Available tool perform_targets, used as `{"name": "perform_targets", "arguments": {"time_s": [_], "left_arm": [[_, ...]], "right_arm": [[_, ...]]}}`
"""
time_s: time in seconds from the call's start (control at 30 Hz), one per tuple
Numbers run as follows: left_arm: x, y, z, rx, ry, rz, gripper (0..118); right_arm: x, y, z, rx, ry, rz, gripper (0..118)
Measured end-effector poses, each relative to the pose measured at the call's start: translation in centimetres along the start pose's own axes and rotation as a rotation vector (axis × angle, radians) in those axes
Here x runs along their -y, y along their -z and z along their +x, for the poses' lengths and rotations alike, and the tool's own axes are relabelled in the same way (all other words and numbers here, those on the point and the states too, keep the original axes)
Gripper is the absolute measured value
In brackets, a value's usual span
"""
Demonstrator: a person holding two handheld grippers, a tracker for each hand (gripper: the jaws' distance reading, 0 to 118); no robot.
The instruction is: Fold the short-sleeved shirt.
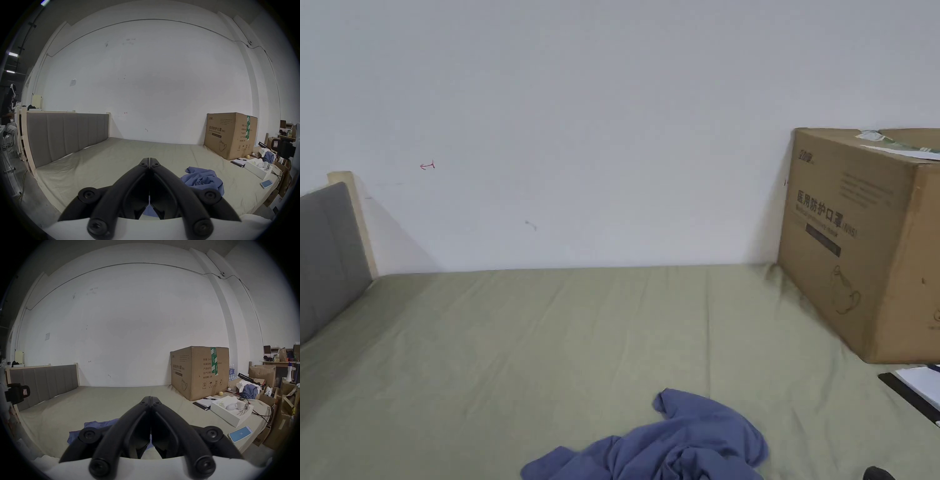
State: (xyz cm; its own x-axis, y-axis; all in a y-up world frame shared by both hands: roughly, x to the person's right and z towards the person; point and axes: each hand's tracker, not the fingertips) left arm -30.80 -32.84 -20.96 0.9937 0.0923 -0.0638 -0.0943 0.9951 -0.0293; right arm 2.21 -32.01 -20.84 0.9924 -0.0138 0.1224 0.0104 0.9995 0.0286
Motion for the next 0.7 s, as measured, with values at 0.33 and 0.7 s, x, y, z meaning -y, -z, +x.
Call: {"name": "perform_targets", "arguments": {"time_s": [0.33,0.7], "left_arm": [[-9.5,16.5,1.5,0.219,0.019,-0.596,0],[6.2,40.8,0.5,0.148,-0.213,-1.281,98]], "right_arm": [[-0.8,2.3,0.6,-0.030,-0.004,-0.112,0],[1.9,6.2,0.9,-0.080,-0.048,-0.234,0]]}}
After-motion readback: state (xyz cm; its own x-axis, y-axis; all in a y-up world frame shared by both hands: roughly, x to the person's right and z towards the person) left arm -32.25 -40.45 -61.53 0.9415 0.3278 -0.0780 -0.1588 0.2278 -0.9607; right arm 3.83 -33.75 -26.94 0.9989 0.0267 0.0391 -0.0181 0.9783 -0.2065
